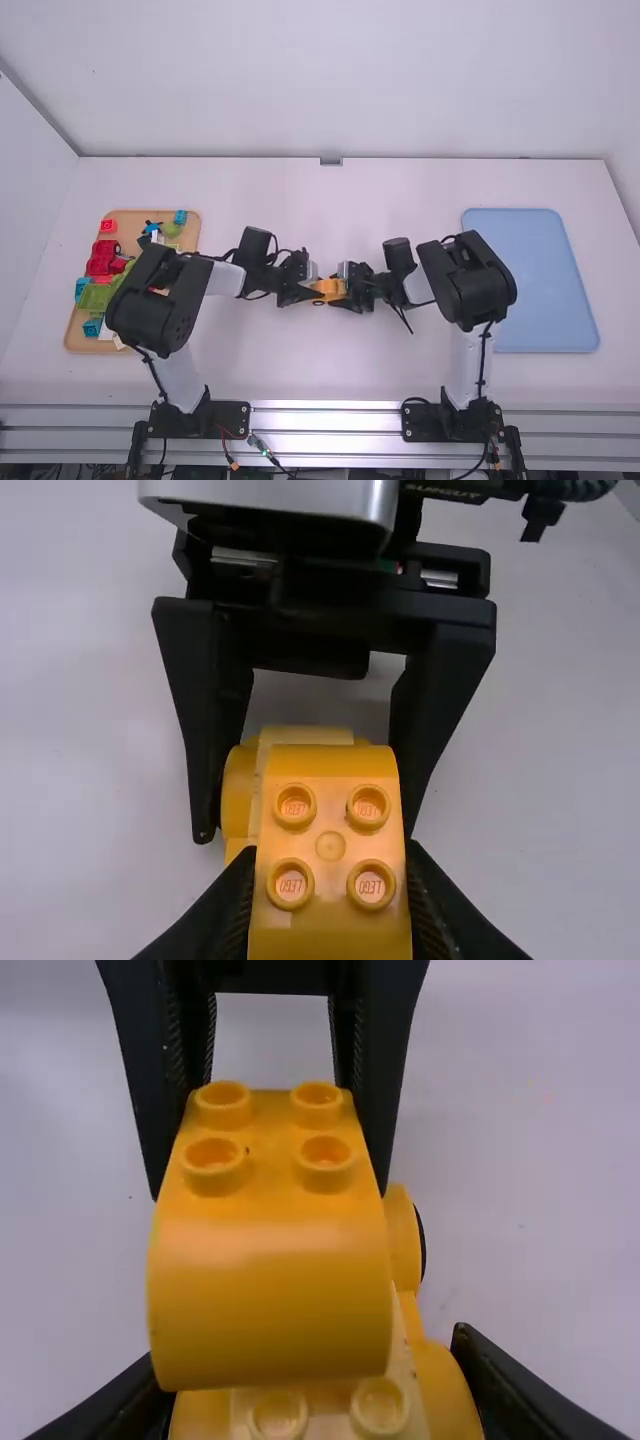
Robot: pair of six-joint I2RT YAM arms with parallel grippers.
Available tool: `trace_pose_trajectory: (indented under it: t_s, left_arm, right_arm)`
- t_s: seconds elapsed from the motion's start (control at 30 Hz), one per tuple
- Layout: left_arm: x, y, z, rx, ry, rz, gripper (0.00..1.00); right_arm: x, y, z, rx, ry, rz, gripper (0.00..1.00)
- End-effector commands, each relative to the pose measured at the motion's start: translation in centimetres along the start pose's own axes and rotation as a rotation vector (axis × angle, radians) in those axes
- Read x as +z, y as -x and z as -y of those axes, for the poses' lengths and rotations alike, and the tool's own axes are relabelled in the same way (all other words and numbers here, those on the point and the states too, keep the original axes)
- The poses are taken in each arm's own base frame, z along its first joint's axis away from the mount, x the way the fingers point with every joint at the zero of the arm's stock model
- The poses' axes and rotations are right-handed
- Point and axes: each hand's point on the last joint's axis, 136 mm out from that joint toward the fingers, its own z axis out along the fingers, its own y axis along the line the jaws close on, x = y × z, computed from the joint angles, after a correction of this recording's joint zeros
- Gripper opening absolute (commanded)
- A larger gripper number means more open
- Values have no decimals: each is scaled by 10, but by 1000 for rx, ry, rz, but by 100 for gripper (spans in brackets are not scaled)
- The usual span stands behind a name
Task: Assemble lego blocks to make yellow taxi
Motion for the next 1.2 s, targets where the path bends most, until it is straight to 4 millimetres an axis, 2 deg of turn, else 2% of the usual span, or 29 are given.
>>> trace_pose_trajectory:
  t_s: [0.0,0.37,0.57,0.83,1.07,1.17]
  left_arm:
    - [2,-6,10,-8,-20,8,2]
    - [9,-16,8,21,5,23,2]
    - [12,-13,5,-8,-13,7,2]
    - [26,-25,11,-18,-12,-118,2]
    - [24,-43,15,-48,8,-190,2]
    - [24,-44,16,-54,11,-189,2]
  right_arm:
    - [0,-9,-3,41,0,-20,49]
    - [0,-9,-4,42,2,-21,49]
    - [6,-7,-8,30,15,-25,48]
    - [8,-7,-6,23,8,-40,47]
    - [8,-7,-5,22,7,-40,47]
    - [8,-6,-4,27,6,-39,47]
